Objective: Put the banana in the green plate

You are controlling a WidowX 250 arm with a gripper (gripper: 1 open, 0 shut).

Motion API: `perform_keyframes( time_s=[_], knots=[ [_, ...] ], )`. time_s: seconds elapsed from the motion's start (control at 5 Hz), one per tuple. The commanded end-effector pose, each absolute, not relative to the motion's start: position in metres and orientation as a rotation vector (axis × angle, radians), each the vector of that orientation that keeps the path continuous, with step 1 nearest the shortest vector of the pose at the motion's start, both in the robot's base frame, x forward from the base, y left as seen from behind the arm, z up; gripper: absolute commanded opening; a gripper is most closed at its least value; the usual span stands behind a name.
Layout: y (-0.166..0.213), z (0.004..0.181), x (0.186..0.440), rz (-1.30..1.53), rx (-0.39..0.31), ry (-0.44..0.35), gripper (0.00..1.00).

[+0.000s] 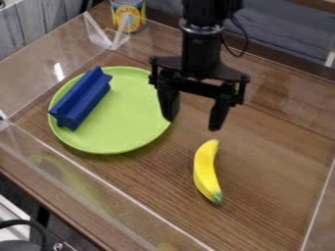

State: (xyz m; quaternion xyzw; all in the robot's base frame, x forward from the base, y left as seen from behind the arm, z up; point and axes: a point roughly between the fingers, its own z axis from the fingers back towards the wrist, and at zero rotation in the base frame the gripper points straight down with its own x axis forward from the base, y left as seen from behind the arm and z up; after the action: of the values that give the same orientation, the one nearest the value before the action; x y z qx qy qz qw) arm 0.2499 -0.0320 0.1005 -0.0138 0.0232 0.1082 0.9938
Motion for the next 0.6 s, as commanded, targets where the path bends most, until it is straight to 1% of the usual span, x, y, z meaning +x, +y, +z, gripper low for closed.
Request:
perform_keyframes(
  time_s=[0.0, 0.4],
  knots=[
    [-0.041, 0.106, 0.246, 0.247, -0.047, -0.016, 1.00],
    [-0.049, 0.089, 0.244, 0.286, -0.063, -0.028, 1.00]
  ],
)
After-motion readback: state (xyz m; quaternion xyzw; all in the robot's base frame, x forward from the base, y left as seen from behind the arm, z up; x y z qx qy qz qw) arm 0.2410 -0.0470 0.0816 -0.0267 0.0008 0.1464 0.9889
